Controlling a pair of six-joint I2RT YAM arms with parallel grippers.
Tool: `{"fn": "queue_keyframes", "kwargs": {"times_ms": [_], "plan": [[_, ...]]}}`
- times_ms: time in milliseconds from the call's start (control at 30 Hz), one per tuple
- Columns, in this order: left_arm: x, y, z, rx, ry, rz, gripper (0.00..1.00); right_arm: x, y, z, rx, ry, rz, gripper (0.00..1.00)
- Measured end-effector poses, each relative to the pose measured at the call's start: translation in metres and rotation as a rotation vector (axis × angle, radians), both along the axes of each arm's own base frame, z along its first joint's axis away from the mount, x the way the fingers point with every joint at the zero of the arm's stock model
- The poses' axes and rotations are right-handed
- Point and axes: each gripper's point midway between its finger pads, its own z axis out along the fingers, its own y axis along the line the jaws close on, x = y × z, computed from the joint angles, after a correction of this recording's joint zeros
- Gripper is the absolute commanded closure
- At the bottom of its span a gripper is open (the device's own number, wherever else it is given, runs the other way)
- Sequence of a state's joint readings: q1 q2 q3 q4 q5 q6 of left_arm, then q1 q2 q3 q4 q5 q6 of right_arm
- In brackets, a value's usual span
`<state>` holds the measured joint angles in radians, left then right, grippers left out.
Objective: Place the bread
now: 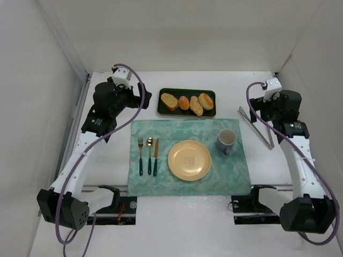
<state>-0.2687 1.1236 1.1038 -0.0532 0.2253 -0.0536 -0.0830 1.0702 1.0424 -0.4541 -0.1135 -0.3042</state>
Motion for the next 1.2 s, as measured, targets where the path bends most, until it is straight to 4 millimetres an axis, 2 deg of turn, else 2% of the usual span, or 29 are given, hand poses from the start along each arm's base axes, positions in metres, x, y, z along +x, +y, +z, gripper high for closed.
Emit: {"fn": "queue_keyframes", "kwargs": {"times_ms": [100, 200, 267, 333, 400, 467, 567, 667, 867, 1200], "plan": [[0.000, 0.000, 0.000, 0.000, 0.000, -0.001, 0.00, -0.006, -0.002, -0.009, -0.015, 0.021, 0.019, 0.00], [0.000, 0.000, 0.000, 0.000, 0.000, -0.002, 0.00, -0.006, -0.007, -0.009, -0.037, 0.017, 0.039, 0.00], [0.000, 0.000, 0.000, -0.001, 0.000, -0.002, 0.00, -0.006, -0.016, -0.009, -0.047, 0.013, 0.038, 0.00], [-0.001, 0.000, 0.000, -0.001, -0.001, -0.003, 0.00, -0.005, -0.034, -0.016, -0.036, 0.028, 0.031, 0.00], [-0.001, -0.001, 0.001, -0.002, -0.002, -0.004, 0.00, -0.001, -0.055, -0.027, -0.013, 0.061, 0.025, 0.00], [-0.002, -0.001, 0.002, -0.003, -0.004, -0.009, 0.00, 0.004, -0.076, -0.048, 0.041, 0.124, 0.031, 0.00], [-0.003, -0.002, 0.003, -0.007, -0.006, -0.015, 0.00, 0.011, -0.092, -0.082, 0.110, 0.230, 0.109, 0.00], [-0.005, -0.004, 0.003, -0.010, -0.005, -0.026, 0.00, 0.007, -0.085, -0.111, 0.148, 0.305, 0.203, 0.00], [-0.009, -0.004, 0.007, -0.014, -0.011, -0.033, 0.00, 0.001, -0.075, -0.120, 0.103, 0.319, 0.322, 0.00], [-0.012, -0.005, 0.009, -0.017, -0.014, -0.045, 0.00, 0.005, -0.087, -0.154, 0.037, 0.384, 0.385, 0.00]]}}
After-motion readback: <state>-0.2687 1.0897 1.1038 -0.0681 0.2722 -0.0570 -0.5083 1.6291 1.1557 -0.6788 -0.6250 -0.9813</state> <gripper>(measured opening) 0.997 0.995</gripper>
